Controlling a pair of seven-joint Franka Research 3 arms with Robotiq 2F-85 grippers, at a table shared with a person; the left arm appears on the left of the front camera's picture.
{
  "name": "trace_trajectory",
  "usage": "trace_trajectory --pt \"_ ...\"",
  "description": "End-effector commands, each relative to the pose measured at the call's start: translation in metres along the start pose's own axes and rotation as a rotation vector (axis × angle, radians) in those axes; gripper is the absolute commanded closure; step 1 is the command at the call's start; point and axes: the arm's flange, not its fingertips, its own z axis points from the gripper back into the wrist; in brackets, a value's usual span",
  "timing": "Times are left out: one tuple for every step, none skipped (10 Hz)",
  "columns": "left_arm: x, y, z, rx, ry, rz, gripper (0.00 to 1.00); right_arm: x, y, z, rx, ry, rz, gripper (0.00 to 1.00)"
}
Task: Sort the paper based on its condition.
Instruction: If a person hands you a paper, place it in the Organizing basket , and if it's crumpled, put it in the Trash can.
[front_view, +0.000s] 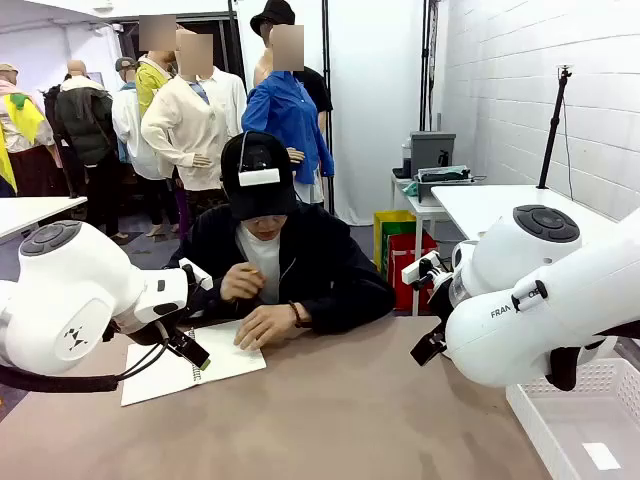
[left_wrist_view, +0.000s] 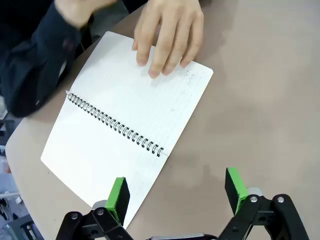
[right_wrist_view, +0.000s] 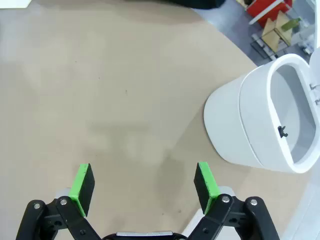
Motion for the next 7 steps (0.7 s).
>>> trace_trajectory --pt "0.0 0.0 0.0 0.0 0.0 0.0 0.0 0.0 0.0 -0.0001 0.0 0.0 0.0 0.0" --pt "0.0 0.0 0.0 0.0 0.0 0.0 0.0 0.0 0.0 -0.0001 0.0 0.0 0.0 0.0" --pt "0.0 0.0 0.0 0.0 0.0 0.0 0.0 0.0 0.0 -0.0001 0.0 0.0 0.0 0.0" --pt "0.0 0.0 0.0 0.0 0.0 0.0 0.0 0.0 0.0 -0.0001 0.0 0.0 0.0 0.0" --pt "0.0 0.0 0.0 0.0 0.0 0.0 0.0 0.0 0.0 -0.0001 0.0 0.0 0.0 0.0" --pt "0.0 0.0 0.0 0.0 0.0 0.0 0.0 0.0 0.0 -0.0001 0.0 0.0 0.0 0.0" --pt "0.0 0.0 0.0 0.0 0.0 0.0 0.0 0.0 0.0 -0.0001 0.0 0.0 0.0 0.0"
